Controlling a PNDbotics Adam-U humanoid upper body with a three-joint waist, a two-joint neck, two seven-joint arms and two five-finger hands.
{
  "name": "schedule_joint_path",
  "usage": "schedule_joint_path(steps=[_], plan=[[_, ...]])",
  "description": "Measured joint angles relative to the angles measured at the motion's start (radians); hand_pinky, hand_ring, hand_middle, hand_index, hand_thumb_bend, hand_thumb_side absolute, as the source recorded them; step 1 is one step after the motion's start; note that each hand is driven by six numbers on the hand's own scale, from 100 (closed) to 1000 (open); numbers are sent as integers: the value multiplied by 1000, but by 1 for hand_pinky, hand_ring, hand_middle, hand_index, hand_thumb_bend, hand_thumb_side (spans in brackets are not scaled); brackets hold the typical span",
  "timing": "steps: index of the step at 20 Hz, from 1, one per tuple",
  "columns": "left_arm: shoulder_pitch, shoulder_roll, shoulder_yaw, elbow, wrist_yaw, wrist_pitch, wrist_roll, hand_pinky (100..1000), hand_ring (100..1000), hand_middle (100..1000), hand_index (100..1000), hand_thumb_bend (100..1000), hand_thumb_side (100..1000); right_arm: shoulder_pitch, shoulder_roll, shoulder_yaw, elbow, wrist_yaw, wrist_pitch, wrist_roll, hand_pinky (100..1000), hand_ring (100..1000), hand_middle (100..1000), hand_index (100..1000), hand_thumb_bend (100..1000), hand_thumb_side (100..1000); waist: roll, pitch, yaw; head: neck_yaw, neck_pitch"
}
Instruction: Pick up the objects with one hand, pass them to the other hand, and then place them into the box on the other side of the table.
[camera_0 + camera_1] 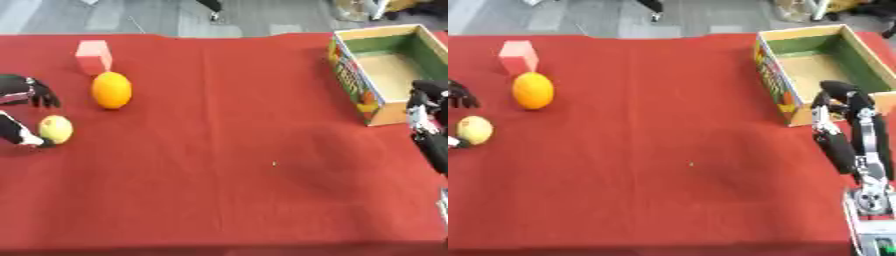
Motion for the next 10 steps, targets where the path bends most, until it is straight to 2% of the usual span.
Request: schedule_joint_path(steps=[5,9,10], plan=[[0,-8,3,12,-9,3,6,746,619,622,785,566,461,0,0,0,0,0,0,0,714,798,775,772,100,695,0,0,0,58,0],[0,-8,4,18,-9,2,6,734,587,581,743,483,415,0,0,0,0,0,0,0,714,798,775,772,100,696,0,0,0,69,0],[0,-9,4,20,-9,1,5,725,573,562,722,428,397,0,0,0,0,0,0,0,714,798,775,772,100,696,0,0,0,71,0]])
